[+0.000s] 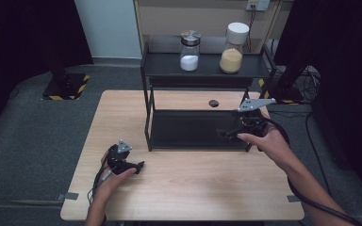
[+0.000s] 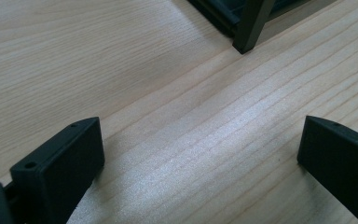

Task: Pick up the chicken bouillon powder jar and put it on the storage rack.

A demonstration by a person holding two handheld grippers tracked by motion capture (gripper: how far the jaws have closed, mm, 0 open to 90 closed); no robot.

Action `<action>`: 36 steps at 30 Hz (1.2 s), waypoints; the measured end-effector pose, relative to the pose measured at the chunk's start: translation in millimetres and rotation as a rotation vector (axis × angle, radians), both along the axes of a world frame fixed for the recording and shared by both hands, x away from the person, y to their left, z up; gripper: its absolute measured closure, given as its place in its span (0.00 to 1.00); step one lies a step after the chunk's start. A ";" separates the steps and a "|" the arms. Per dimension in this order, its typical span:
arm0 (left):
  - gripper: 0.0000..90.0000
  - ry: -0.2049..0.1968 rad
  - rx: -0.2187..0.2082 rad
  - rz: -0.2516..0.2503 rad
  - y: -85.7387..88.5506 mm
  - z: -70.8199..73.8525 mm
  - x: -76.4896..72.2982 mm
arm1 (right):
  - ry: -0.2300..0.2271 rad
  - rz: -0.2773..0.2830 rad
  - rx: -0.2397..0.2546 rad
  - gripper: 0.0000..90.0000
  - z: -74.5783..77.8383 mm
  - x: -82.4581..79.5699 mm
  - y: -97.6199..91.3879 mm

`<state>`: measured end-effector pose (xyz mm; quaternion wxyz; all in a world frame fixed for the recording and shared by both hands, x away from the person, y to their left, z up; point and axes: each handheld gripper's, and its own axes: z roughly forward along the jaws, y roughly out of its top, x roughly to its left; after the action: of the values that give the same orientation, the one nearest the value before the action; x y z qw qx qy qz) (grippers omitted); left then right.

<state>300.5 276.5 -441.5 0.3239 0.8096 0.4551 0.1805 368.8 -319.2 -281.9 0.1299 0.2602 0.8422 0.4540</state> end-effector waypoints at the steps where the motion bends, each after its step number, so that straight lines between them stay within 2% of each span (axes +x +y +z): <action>1: 0.00 0.000 0.000 0.000 0.0 0.0 0.0 | 0.004 0.004 -0.003 0.05 -1.9 0.3 -0.1; 19: 0.00 0.000 0.000 0.001 -0.1 0.0 -0.1 | 0.058 -0.016 -0.004 0.05 -39.9 -6.0 -7.7; 25: 0.00 0.000 0.000 0.001 -0.2 0.0 -0.1 | 0.069 -0.017 -0.024 0.05 -61.8 -13.4 -4.7; 30: 0.00 0.000 0.001 0.000 -0.2 0.1 -0.1 | 0.086 -0.015 -0.059 0.05 -87.9 -20.9 -2.0; 36: 0.00 0.000 0.001 0.001 -0.2 0.0 -0.1 | 0.099 -0.019 -0.070 0.05 -113.4 -29.0 -3.3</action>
<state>300.4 276.3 -441.5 0.3237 0.8094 0.4553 0.1809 339.8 -322.6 -395.3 0.1011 0.2855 0.8604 0.4097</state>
